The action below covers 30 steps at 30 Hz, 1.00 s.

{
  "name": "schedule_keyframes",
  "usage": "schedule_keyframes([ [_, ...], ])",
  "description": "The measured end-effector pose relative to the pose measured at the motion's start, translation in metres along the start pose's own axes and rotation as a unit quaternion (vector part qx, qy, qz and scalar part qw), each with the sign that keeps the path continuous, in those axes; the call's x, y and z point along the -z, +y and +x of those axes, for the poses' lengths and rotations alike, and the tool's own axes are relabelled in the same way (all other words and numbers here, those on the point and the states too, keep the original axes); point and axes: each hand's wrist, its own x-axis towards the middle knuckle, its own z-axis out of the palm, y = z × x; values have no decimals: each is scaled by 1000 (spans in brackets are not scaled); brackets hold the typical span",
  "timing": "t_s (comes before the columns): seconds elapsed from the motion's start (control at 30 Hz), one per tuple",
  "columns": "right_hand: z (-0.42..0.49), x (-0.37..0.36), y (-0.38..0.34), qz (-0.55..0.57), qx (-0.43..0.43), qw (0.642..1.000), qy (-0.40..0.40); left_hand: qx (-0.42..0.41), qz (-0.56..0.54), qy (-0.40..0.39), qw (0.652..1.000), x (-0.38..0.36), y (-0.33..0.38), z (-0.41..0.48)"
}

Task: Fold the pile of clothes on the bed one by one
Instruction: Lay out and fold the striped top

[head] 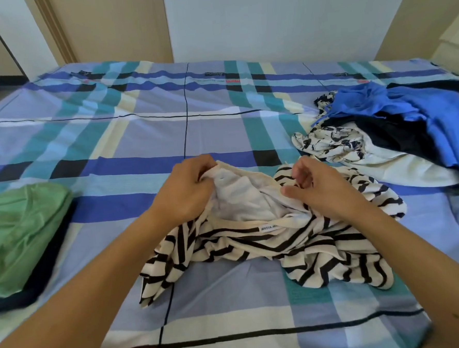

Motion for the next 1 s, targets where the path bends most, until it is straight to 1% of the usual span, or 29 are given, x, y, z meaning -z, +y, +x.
schedule_keyframes([
  [0.07, 5, -8, 4, -12, -38, 998, -39, -14, -112, -2, 994, 7, 11, -2],
  [0.1, 5, -12, 2, -10, -50, 997, -63, -25, -152, -9, 988, 10, 16, -4],
  [0.2, 10, -27, 2, -9, -64, 994, -89, -43, -211, -28, 976, 16, 20, -6],
  [0.27, 13, -32, 3, 27, -61, 995, -77, -43, -233, -35, 971, 20, 22, -6],
  [0.37, 14, -23, 1, 115, -58, 992, -9, -22, -237, -47, 970, 28, 22, -7],
  [0.43, 15, -9, 1, 178, -72, 979, 67, -20, -169, -62, 983, 36, 17, -7],
  [0.5, 16, 8, 5, 211, -76, 960, 170, -32, -40, -67, 996, 42, 9, -7],
  [0.57, 15, 24, 14, 213, -67, 941, 254, -31, 89, -55, 994, 41, -2, -7],
  [0.63, 11, 39, 23, 199, -61, 929, 305, 13, 167, -29, 986, 40, -15, -5],
  [0.7, 8, 51, 30, 196, -64, 918, 339, 89, 220, 8, 971, 41, -26, -4],
  [0.77, 6, 58, 32, 218, -79, 905, 356, 174, 241, 16, 955, 44, -29, -4],
  [0.8, 6, 61, 32, 231, -88, 905, 348, 218, 213, 3, 952, 46, -28, -4],
  [0.83, 7, 63, 32, 237, -95, 912, 321, 257, 160, -12, 953, 46, -24, -4],
  [0.9, 5, 64, 31, 231, -88, 945, 215, 318, 7, -25, 948, 47, -12, -6],
  [0.93, 4, 64, 32, 210, -77, 962, 154, 333, -72, -24, 940, 47, -6, -6],
  [1.0, 2, 64, 30, 142, -64, 986, 53, 319, -199, -11, 926, 48, 5, -8],
])
